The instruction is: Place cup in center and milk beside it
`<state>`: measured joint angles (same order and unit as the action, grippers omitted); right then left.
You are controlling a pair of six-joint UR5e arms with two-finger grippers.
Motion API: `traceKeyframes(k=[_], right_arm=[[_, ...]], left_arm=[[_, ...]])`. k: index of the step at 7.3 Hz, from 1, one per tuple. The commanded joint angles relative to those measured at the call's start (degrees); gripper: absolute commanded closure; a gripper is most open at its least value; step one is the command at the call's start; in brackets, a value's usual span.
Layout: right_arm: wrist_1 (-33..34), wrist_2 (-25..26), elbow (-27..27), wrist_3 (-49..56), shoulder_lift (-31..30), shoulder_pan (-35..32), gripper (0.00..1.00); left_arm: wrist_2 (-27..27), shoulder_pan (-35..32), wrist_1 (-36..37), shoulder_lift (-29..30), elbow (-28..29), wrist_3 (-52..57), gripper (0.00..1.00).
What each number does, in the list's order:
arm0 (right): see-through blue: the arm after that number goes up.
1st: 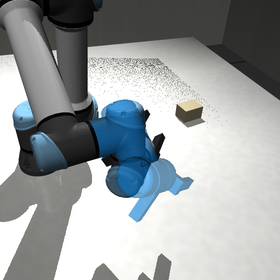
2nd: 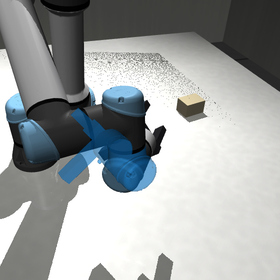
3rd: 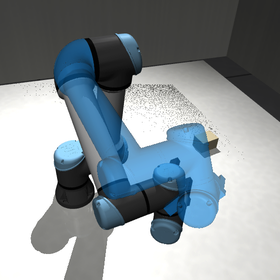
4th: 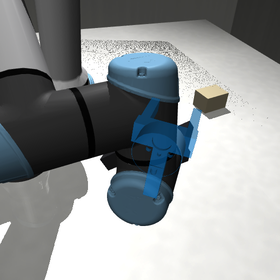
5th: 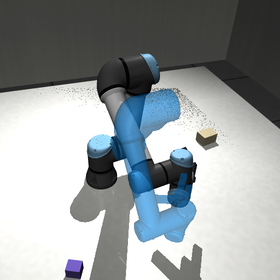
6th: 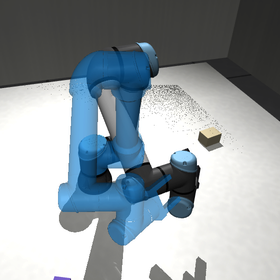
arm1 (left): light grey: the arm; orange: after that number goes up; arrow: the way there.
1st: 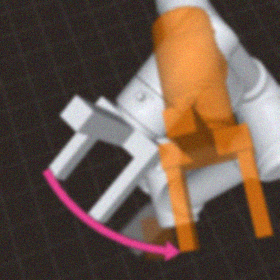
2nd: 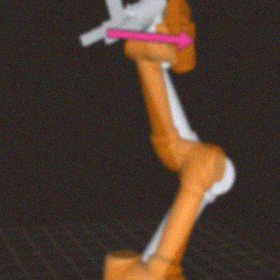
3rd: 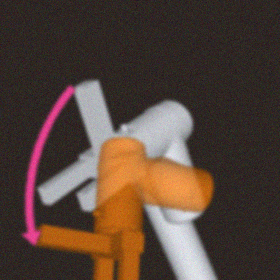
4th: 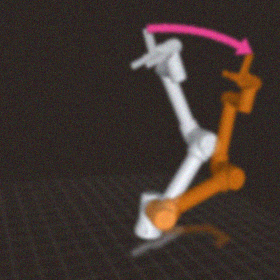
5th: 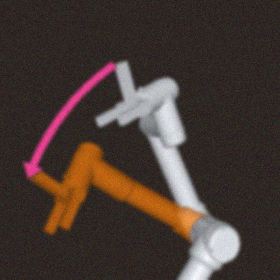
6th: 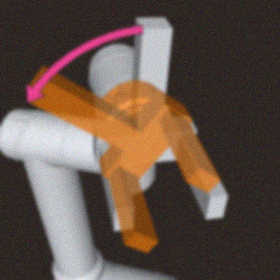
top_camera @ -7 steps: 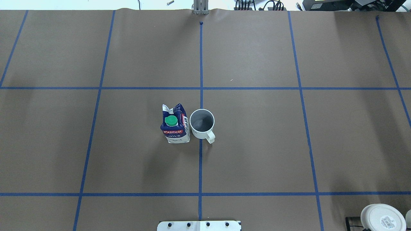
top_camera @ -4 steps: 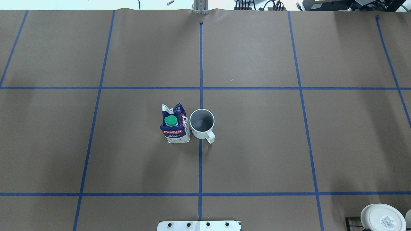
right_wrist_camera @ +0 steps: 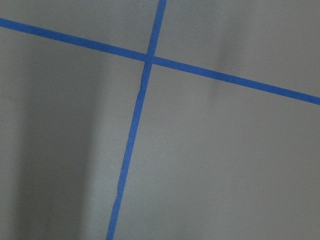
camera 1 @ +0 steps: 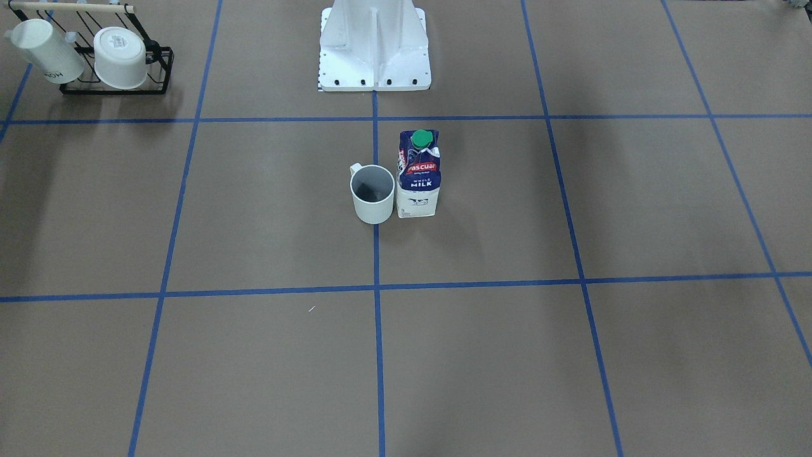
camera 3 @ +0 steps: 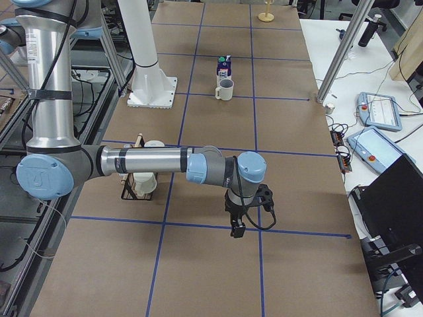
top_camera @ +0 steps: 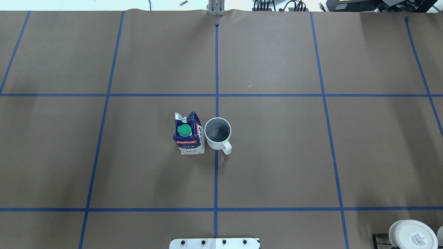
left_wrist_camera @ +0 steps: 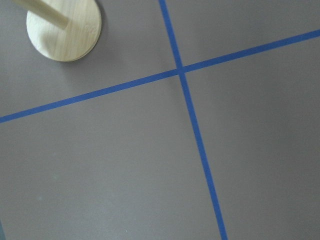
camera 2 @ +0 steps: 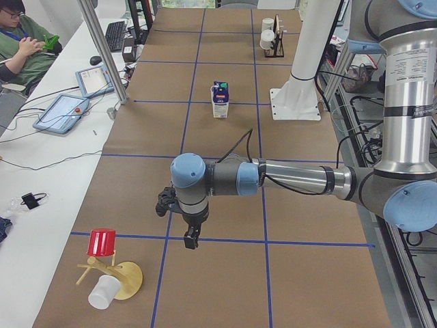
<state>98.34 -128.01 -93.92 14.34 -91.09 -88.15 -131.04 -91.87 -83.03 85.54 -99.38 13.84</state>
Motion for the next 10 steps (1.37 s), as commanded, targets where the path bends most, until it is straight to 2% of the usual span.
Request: traceKeyframes(k=[1, 6, 10], right_arm=[[0.0, -1.2, 0.1, 0.0, -0.5, -0.1, 0.0], [0.0, -1.2, -0.2, 0.1, -0.7, 0.0, 0.0], [-0.1, -1.2, -0.4, 0.1, -0.7, 0.0, 0.0]], left_arm=[[-4.6, -0.1, -5.6, -2.8, 1.5, -0.5, 0.01], [-4.6, 0.2, -11.0, -2.6, 1.3, 0.2, 0.01], [-4.1, 0.2, -11.5, -2.9, 1.4, 0.2, 0.01]])
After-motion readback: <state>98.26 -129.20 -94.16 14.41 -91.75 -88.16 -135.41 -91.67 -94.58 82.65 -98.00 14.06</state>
